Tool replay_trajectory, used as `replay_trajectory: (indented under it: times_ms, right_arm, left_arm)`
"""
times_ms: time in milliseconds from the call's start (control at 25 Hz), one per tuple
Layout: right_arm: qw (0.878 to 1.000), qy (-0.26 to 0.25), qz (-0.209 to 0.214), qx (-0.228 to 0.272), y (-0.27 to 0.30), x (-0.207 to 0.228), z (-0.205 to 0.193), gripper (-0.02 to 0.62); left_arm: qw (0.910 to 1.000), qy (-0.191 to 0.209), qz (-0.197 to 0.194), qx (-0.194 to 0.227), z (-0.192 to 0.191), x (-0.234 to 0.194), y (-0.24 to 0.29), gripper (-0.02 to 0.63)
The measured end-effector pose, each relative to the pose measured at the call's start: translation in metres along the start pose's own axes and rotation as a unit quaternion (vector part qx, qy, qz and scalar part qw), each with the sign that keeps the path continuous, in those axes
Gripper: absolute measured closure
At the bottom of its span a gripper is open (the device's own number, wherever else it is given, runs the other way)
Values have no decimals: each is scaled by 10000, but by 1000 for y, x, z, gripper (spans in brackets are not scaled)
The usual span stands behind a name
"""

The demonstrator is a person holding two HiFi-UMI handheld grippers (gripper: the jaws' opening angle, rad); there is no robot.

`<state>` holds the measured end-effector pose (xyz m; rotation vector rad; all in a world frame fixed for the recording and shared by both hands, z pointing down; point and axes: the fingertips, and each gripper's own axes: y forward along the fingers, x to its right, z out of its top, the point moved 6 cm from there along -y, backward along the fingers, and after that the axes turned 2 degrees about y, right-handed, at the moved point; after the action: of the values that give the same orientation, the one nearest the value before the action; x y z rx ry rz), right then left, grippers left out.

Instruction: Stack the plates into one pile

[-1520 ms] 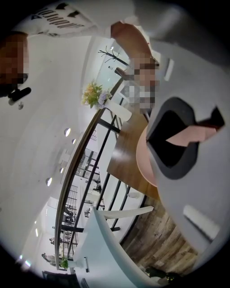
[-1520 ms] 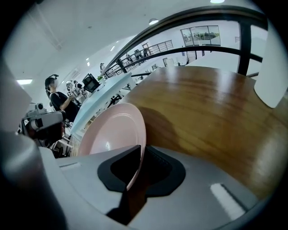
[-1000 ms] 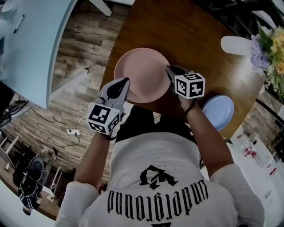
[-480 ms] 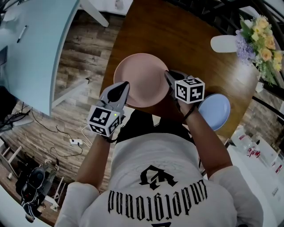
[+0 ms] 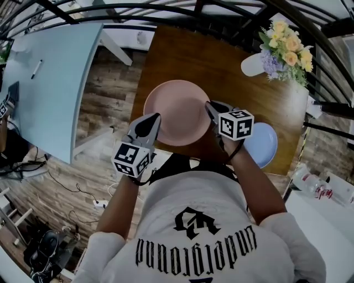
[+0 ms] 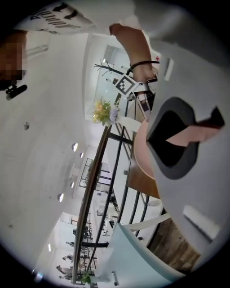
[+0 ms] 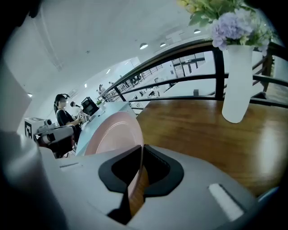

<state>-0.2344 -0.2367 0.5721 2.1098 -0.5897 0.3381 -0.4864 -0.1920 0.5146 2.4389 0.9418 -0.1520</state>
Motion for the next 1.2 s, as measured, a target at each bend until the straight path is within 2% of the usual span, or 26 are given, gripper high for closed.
replay_trajectory:
  times_ms: [360, 560, 880, 1200]
  right_arm:
    - [9983, 22, -83, 582, -44, -7, 30, 578]
    - [9967, 165, -187, 778, -71, 9, 32, 577]
    - [9918, 553, -545, 1012, -124, 60, 8, 577]
    - [9824, 1035, -866, 1294, -195, 115, -30, 577]
  left_arm:
    - [9989, 246, -260, 289, 38, 27, -4, 560]
    - [9973, 463, -475, 308, 53, 48, 7, 560]
    - [9929, 769, -878, 248, 69, 88, 41, 560]
    - [9866, 987, -1292, 124, 74, 157, 76, 560]
